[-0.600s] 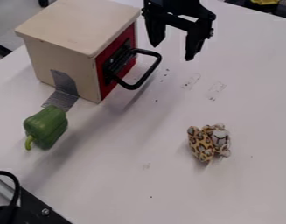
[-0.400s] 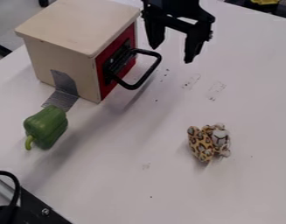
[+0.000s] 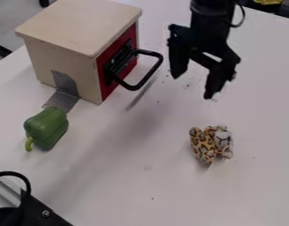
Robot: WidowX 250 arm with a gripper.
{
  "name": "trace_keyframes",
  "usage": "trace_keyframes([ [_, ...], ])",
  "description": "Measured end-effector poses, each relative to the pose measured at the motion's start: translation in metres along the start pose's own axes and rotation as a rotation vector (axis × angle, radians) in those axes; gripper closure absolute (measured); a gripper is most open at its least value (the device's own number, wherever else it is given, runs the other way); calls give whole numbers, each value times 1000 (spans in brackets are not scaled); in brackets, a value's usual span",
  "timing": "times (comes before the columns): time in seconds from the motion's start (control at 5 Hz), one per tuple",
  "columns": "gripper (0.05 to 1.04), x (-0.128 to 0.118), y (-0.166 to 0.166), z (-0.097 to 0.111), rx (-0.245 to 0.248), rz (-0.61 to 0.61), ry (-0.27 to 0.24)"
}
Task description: Place that thing on top of the drawer
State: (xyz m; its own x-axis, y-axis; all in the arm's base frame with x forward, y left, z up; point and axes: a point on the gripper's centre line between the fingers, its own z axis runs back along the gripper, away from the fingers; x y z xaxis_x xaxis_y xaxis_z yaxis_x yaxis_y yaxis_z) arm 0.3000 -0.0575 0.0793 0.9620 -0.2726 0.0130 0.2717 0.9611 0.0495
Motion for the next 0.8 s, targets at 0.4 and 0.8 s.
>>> trace_keyframes([
  [0.4,83,-20,-44,-22,17,-181,57],
  [0.8,83,-34,-41,-64,109,-225,209],
])
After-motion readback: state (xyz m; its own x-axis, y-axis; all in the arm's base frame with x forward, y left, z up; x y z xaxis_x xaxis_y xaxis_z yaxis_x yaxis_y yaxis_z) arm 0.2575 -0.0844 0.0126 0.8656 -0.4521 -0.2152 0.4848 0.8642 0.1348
